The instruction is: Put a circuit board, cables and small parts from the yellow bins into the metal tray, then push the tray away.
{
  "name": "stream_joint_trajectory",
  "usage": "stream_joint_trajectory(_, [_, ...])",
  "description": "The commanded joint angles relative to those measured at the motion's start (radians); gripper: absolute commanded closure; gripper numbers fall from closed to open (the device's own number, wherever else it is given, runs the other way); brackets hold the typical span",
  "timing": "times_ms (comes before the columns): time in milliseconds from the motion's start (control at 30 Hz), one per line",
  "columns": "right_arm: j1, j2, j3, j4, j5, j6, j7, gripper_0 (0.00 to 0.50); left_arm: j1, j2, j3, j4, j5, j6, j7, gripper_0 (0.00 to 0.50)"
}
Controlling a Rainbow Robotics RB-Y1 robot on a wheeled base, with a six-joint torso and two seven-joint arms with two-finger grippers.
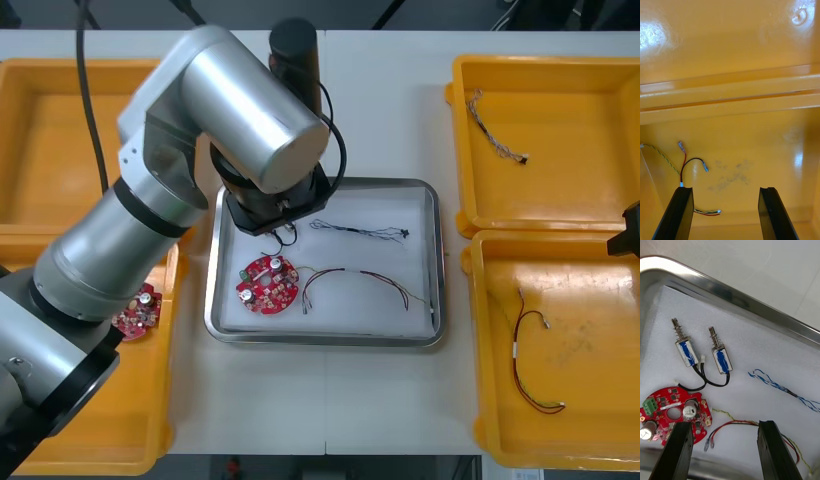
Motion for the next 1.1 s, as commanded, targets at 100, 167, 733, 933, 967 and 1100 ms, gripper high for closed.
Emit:
stream_joint_trajectory(100, [0.011, -0.044, -0.034, -0.026, 0.005, -0.009, 0.041, 0.0, -0.077, 0.124, 0.125, -0.136, 0.077, 0.031, 0.047, 0.0])
stream_joint_trajectory(167, [0.011, -0.044, -0.034, -0.026, 0.005, -0.009, 0.041, 0.0, -0.077, 0.166, 0.165, -0.159, 0.097, 0.031, 0.022, 0.0])
stream_joint_trajectory(733, [-0.202, -0.067, 0.257, -0.06, -0.074, 0.005, 0.052, 0.0, -0.025, 0.56, 0.329, -0.17, 0.464, 0.031, -0.285, 0.0])
stream_joint_trajectory(933, [-0.278, -0.067, 0.388, -0.098, -0.093, -0.023, 0.052, 0.0, 0.082, 0.693, 0.413, -0.196, 0.562, 0.031, -0.392, 0.0])
stream_joint_trajectory(967, [-0.29, -0.067, 0.417, -0.11, -0.096, -0.035, 0.053, 0.0, 0.112, 0.718, 0.439, -0.2, 0.58, 0.031, -0.423, 0.0])
stream_joint_trajectory(1100, [-0.336, -0.066, 0.509, -0.139, -0.108, -0.07, 0.059, 0.0, 0.217, 0.778, 0.545, -0.21, 0.645, 0.031, -0.51, 0.0])
